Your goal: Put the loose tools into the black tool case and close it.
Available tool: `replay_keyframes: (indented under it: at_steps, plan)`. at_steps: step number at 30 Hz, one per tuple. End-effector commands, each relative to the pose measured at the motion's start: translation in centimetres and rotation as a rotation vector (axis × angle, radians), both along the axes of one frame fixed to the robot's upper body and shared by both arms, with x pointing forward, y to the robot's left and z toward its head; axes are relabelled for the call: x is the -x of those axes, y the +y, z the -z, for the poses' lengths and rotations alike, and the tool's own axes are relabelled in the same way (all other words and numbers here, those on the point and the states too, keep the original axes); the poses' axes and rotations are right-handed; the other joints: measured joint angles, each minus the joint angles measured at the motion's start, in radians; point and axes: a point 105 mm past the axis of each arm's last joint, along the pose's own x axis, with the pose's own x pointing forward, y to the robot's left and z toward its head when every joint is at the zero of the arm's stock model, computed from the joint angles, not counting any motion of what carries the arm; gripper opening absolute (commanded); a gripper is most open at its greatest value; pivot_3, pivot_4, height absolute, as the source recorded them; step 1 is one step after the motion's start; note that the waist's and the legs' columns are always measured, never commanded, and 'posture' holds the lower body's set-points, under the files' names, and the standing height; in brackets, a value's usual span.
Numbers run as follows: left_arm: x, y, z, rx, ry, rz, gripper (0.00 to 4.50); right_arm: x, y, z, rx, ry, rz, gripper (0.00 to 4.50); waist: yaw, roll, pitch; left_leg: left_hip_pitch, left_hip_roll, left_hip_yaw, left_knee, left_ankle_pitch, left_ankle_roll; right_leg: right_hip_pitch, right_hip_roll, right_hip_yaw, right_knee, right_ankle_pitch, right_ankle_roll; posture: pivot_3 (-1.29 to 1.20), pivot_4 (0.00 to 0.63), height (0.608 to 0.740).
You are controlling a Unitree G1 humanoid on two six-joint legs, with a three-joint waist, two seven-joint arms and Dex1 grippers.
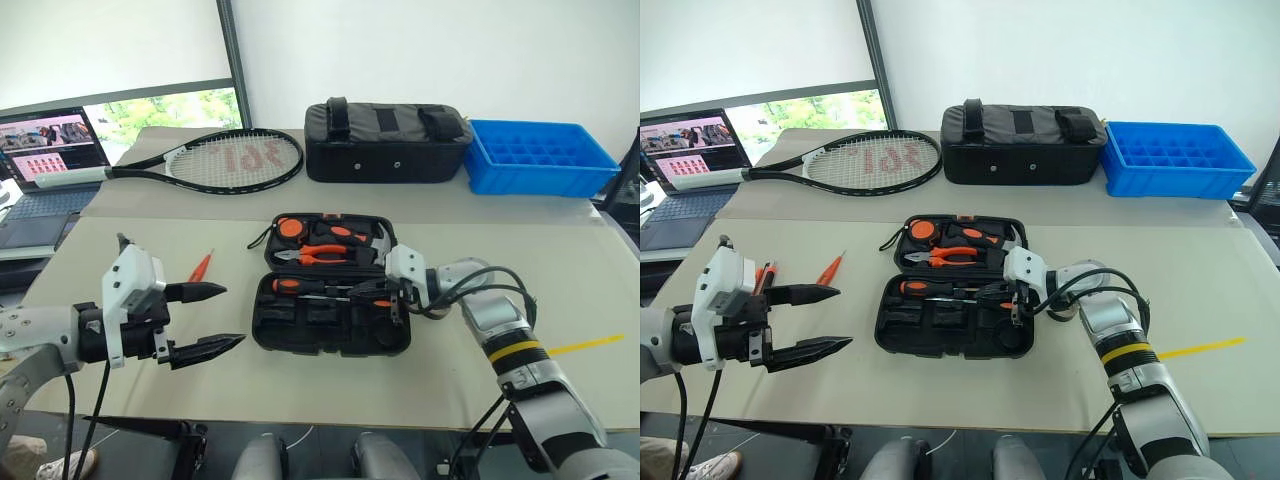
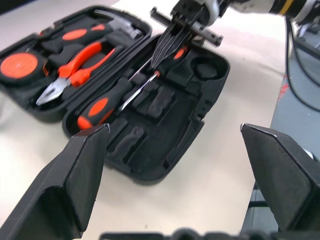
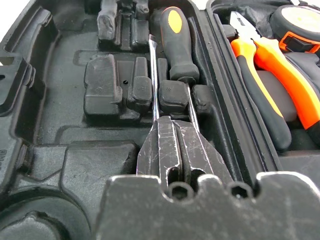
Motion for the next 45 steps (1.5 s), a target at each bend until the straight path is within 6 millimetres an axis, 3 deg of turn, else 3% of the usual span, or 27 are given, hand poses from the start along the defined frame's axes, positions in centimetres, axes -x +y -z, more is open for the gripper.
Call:
replay_keyframes:
  at_steps: [1, 4, 7, 12, 18, 22, 26, 33, 36, 41, 45]
  plan:
    - [-1.1, 1.1, -0.7, 0.010, -0.087, -0.092, 4.50, 0.4, -0.5, 0.1, -0.008, 0.018, 0.008, 0.01, 0.000, 0.000, 0.000, 0.000, 0.000, 0.000, 0.000, 0.000, 0.000, 0.000, 0.000, 0.000, 0.000, 0.000, 0.000, 0.00, 0.150, 0.707]
    - [-2.9, 3.3, 0.4, -0.008, -0.128, -0.269, 4.50, 0.6, -0.3, -2.5, -0.137, 0.008, -0.006, 0.01, 0.000, 0.000, 0.000, 0.000, 0.000, 0.000, -0.001, 0.000, 0.000, -0.001, 0.000, 0.000, 0.000, 0.000, 0.000, 0.00, 0.150, 0.707]
    - [-4.9, 5.2, 1.8, -0.035, -0.168, -0.438, 4.50, 1.1, -0.7, -3.8, -0.200, 0.017, -0.005, 0.69, -0.001, -0.001, 0.001, -0.002, 0.000, -0.001, -0.001, 0.000, 0.000, -0.002, 0.001, 0.000, 0.000, 0.000, 0.000, 0.00, 0.150, 0.707]
    - [-8.0, 6.3, 3.4, -0.035, -0.215, -0.642, 4.50, 2.3, -2.4, -6.1, -0.297, -0.008, 0.009, 2.42, 0.005, -0.001, 0.001, -0.004, 0.000, -0.001, -0.001, 0.000, 0.000, -0.002, -0.001, -0.001, 0.000, 0.000, 0.000, 0.00, 0.150, 0.707]
    - [-10.5, 6.9, 6.4, -0.059, -0.120, -0.783, 4.50, 3.3, -5.2, -7.1, -0.332, -0.060, 0.081, 4.47, 0.011, -0.001, 0.001, -0.007, -0.001, -0.002, -0.002, 0.000, 0.000, -0.003, -0.002, -0.002, -0.002, 0.001, 0.000, 0.00, 0.150, 0.707]
    - [-11.7, 6.7, 7.7, -0.069, -0.073, -0.817, 4.50, 4.4, -6.5, -7.1, -0.321, -0.043, 0.096, 4.49, 0.004, -0.002, 0.001, -0.007, -0.001, -0.002, -0.002, 0.000, 0.000, -0.003, 0.000, -0.002, -0.002, 0.001, 0.000, 0.00, 0.150, 0.707]
    - [-13.4, 7.8, 8.5, -0.073, -0.043, -0.914, 4.50, 5.1, -7.2, -7.9, -0.352, -0.052, 0.118, 4.49, 0.005, -0.002, 0.001, -0.007, -0.002, -0.002, -0.002, 0.000, 0.000, -0.003, 0.000, -0.002, -0.002, 0.001, 0.000, 0.00, 0.150, 0.707]
    - [-14.1, 7.0, 10.4, -0.021, 0.089, -0.889, 4.50, 6.3, -8.7, -8.5, -0.369, -0.071, 0.125, 4.49, 0.006, -0.002, 0.001, -0.008, -0.003, -0.003, -0.001, 0.000, 0.000, -0.003, -0.001, -0.003, -0.002, 0.000, 0.000, 0.00, 0.150, 0.707]
    - [-14.2, 6.8, 10.7, -0.023, 0.102, -0.870, 3.84, 6.4, -9.7, -8.7, -0.376, -0.088, 0.141, 4.50, 0.010, 0.000, 0.000, -0.007, -0.003, -0.003, -0.001, 0.000, 0.000, -0.002, -0.001, -0.003, -0.002, 0.000, 0.000, 0.00, 0.150, 0.707]
    - [-14.4, 7.0, 10.6, -0.027, 0.084, -0.872, 2.03, 6.5, -10.7, -9.0, -0.382, -0.091, 0.148, 4.50, 0.015, 0.001, 0.000, -0.007, -0.004, -0.003, -0.001, 0.000, 0.000, -0.002, -0.001, -0.003, -0.002, 0.000, 0.001, 0.00, 0.150, 0.707]
    - [-14.5, 6.2, 8.9, -0.022, -0.048, -0.784, 0.55, 6.6, -11.3, -9.2, -0.405, -0.100, 0.156, 4.50, 0.023, 0.001, 0.000, -0.007, -0.004, -0.002, -0.001, 0.000, 0.000, -0.002, -0.001, -0.002, -0.002, 0.000, 0.001, 0.00, 0.150, 0.707]
